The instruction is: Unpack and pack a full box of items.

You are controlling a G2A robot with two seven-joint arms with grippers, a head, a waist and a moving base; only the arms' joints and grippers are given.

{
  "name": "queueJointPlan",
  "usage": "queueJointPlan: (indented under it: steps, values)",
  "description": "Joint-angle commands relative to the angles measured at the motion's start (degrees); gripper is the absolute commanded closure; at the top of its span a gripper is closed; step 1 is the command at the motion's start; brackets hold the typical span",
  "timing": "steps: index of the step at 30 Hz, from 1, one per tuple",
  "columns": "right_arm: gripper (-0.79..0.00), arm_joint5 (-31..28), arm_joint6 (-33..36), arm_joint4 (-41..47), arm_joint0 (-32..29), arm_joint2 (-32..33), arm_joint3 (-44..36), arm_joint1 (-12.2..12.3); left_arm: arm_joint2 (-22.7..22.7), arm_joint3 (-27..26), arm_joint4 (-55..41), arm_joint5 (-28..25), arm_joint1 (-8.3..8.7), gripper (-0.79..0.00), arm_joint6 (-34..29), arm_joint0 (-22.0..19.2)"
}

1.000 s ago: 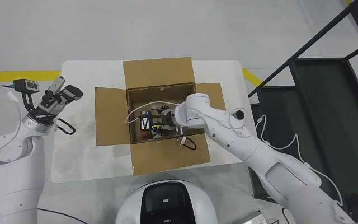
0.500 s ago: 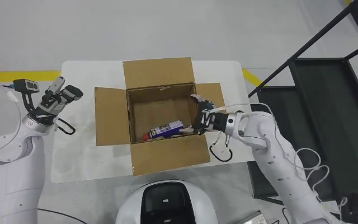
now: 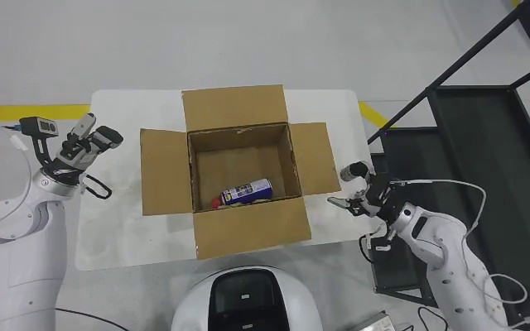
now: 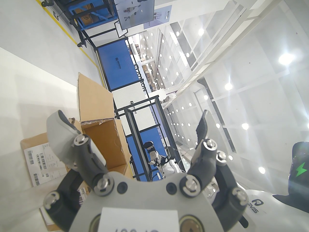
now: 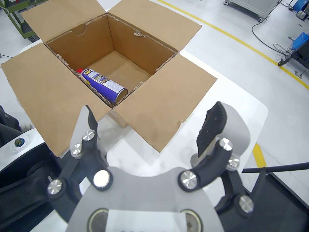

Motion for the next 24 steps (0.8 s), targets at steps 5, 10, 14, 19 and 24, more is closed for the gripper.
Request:
queueJointPlan:
  steps: [5, 10, 14, 19, 24]
  values:
    - [-0.785, 0.0, 0.1, 0.0, 0.0, -0.1, 0.0, 0.0, 0.0, 0.0, 0.0, 0.0, 0.0, -0.785, 0.0, 0.0]
    - [-0.785, 0.0, 0.1, 0.0, 0.0, -0.1, 0.0, 0.0, 0.0, 0.0, 0.0, 0.0, 0.0, -0.785, 0.0, 0.0]
    - [-0.785, 0.8, 0.3, 0.4, -0.1, 0.3, 1.1, 0.0, 0.0, 0.0, 0.0, 0.0, 0.0, -0.785, 0.0, 0.0]
    - [-0.785, 0.5, 1.2, -2.1, -0.9, 2.8, 7.0, 0.4, 0.0, 0.0, 0.0, 0.0, 0.0, -0.785, 0.0, 0.0]
    - [-0.785, 2.0, 0.5, -6.8, 0.5, 1.7, 15.2, 0.6, 0.0, 0.0, 0.0, 0.0, 0.0, -0.785, 0.0, 0.0]
